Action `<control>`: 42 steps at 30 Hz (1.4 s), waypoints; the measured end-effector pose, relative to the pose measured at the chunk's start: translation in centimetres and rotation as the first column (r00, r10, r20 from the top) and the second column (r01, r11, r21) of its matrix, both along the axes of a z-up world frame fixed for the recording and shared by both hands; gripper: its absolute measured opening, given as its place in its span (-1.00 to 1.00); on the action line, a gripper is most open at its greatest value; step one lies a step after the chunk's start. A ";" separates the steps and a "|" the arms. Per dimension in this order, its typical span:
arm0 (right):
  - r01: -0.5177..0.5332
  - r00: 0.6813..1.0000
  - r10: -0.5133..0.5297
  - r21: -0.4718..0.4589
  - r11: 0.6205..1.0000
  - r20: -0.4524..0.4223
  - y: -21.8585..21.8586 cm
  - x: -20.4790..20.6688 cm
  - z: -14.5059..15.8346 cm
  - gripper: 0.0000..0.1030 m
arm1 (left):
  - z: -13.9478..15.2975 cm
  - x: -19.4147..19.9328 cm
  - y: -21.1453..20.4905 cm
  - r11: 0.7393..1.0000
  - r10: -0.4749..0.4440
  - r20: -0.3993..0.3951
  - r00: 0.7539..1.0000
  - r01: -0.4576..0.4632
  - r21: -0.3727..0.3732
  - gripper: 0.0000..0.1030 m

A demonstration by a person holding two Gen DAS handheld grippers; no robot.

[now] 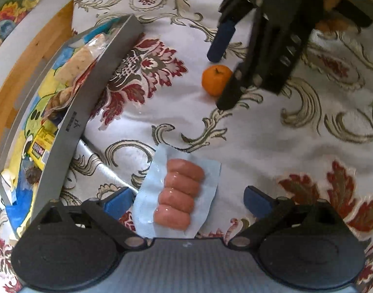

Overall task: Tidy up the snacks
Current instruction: 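Lower right tool onto the orange while left tool approaches the sausage pack, then close right tool on the orange while left tool closes on the sausage pack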

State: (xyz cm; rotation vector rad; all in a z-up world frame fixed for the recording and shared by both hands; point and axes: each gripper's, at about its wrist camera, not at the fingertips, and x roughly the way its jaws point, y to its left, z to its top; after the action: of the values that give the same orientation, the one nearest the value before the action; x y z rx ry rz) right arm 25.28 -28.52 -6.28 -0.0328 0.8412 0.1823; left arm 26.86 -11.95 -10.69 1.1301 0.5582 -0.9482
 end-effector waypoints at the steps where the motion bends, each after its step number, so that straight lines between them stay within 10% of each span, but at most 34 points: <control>1: 0.005 1.000 -0.005 0.011 1.000 -0.002 -0.1 0.0 0.0 0.49 | -0.2 -0.1 0.0 1.000 -0.008 0.017 1.000 0.007 0.019 0.93; 16: -0.020 1.000 0.020 -0.008 1.000 -0.013 0.6 0.1 -0.3 0.19 | -1.0 -0.7 -0.6 0.985 -0.137 0.153 0.979 0.119 0.123 0.68; 33: -0.010 1.000 0.010 0.005 1.000 0.013 0.3 0.0 -0.9 -0.18 | 0.2 0.7 -0.9 0.988 0.154 0.008 0.988 -0.154 0.014 0.25; 38: -0.012 1.000 0.013 -0.005 1.000 0.017 0.4 -0.1 -0.9 -0.21 | 0.8 0.8 -0.8 0.926 0.369 -0.078 0.926 -0.373 -0.055 0.23; 42: -0.009 1.000 0.009 0.000 1.000 0.017 0.3 -0.1 -0.9 -0.21 | 1.4 1.4 0.2 0.795 0.550 -0.253 0.796 -0.592 -0.133 0.24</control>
State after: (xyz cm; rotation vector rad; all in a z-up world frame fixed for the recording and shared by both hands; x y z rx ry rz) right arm 25.15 -28.22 -7.21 -0.0377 0.8238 0.1902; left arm 28.26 -11.74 -9.25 0.6107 0.8896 -0.5650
